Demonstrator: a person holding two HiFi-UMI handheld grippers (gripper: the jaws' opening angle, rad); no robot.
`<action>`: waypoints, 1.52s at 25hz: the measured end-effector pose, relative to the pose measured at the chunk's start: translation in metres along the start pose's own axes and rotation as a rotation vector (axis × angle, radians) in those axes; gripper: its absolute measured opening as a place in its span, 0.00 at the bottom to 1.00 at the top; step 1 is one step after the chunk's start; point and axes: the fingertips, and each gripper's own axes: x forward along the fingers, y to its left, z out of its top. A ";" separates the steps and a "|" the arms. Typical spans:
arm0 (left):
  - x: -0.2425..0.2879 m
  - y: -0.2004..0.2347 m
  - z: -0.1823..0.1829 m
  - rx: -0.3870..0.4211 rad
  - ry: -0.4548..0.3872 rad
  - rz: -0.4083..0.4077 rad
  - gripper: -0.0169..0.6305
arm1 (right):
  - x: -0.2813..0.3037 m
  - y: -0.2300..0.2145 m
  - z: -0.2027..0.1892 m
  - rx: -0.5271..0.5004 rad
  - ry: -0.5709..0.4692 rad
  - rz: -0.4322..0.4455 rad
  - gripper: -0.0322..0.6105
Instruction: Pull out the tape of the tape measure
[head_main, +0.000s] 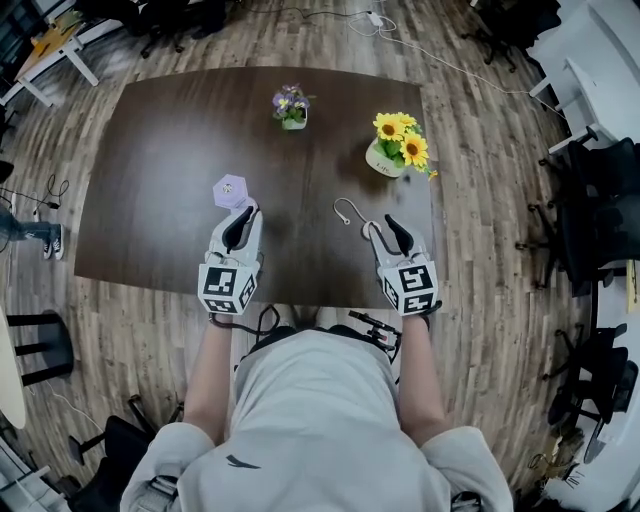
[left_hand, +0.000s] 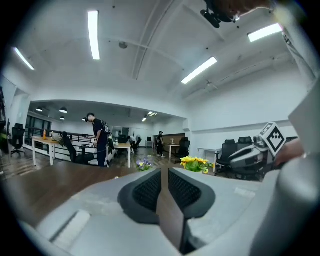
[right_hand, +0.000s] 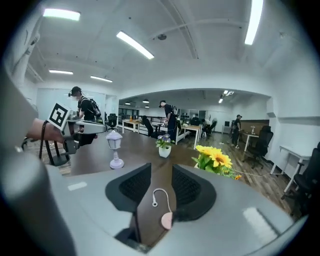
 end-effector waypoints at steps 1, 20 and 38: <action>-0.004 -0.001 0.008 0.009 -0.018 0.002 0.11 | -0.006 0.003 0.009 -0.009 -0.023 -0.003 0.23; -0.035 -0.006 0.029 0.016 -0.077 0.006 0.04 | -0.047 -0.009 0.035 0.104 -0.192 -0.082 0.05; -0.038 -0.008 0.012 0.010 -0.036 0.014 0.04 | -0.046 -0.009 0.029 0.098 -0.168 -0.082 0.05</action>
